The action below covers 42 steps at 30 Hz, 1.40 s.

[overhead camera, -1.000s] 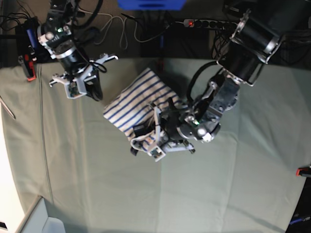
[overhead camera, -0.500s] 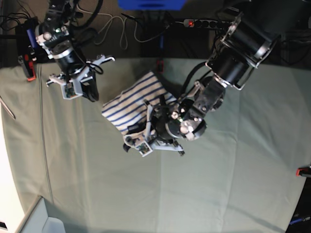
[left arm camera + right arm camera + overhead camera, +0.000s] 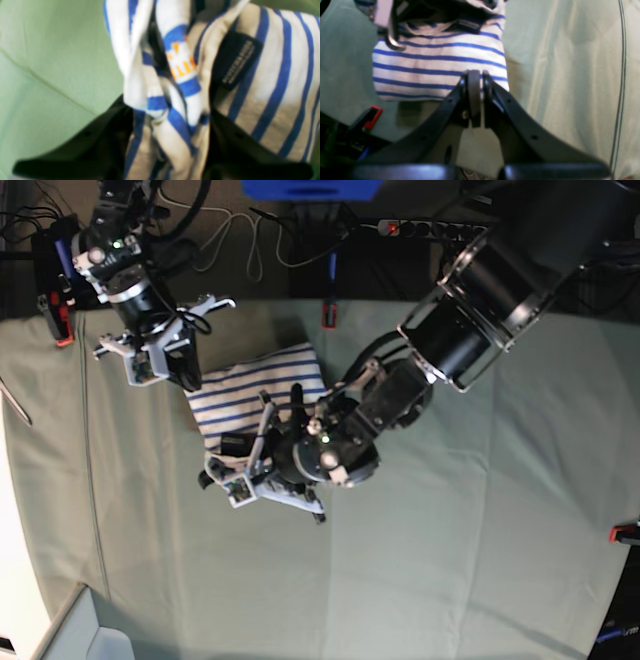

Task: Layout the t-shirt on the table in an organized manner, then fold the t-shirt properly
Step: 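Grip the bundle's corner with the left gripper and drag it toward the right gripper, then open the left gripper and release the bundle on the table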

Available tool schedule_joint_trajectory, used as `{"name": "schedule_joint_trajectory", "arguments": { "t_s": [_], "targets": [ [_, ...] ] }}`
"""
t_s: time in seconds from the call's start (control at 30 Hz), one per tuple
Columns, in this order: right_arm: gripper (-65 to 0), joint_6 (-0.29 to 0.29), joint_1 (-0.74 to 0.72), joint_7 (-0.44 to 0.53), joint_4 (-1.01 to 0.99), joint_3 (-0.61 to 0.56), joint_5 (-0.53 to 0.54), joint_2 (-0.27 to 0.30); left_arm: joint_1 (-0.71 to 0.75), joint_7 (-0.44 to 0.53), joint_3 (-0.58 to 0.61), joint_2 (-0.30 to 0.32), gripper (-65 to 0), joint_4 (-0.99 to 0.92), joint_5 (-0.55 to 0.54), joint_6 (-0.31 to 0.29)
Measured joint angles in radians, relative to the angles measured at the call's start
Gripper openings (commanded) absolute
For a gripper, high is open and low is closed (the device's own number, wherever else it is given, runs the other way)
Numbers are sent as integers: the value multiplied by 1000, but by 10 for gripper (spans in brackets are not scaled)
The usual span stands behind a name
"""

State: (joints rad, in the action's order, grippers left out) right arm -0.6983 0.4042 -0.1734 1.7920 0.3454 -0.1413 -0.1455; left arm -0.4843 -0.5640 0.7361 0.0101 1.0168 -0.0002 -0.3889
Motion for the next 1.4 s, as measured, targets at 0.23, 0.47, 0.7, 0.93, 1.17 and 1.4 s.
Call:
{"name": "schedule_joint_trajectory", "arguments": {
  "t_s": [0.23, 0.47, 0.7, 0.93, 1.17, 1.4],
  "targets": [
    [-650, 0, -16, -2, 0, 45, 0, 1, -12, 1, 6, -48, -645, -37, 80, -7],
    [-650, 0, -13, -2, 0, 47, -1, 0, -12, 4, 5, -89, -645, -85, 205, -4],
    [-650, 0, -19, -2, 0, 94, -1, -4, -12, 84, 5, -110, -645, -93, 286, -7],
    [-650, 0, -38, -2, 2, 128, 0, -4, -12, 91, 5, -109, -645, -93, 304, -7],
    [-650, 0, -38, -3, 2, 119, -1, -5, -12, 90, 5, -109, -581, -93, 304, -7],
    [-650, 0, -38, -3, 2, 121, 0, -4, -14, 95, 5, -108, -184, -71, 311, 4]
  ]
}}
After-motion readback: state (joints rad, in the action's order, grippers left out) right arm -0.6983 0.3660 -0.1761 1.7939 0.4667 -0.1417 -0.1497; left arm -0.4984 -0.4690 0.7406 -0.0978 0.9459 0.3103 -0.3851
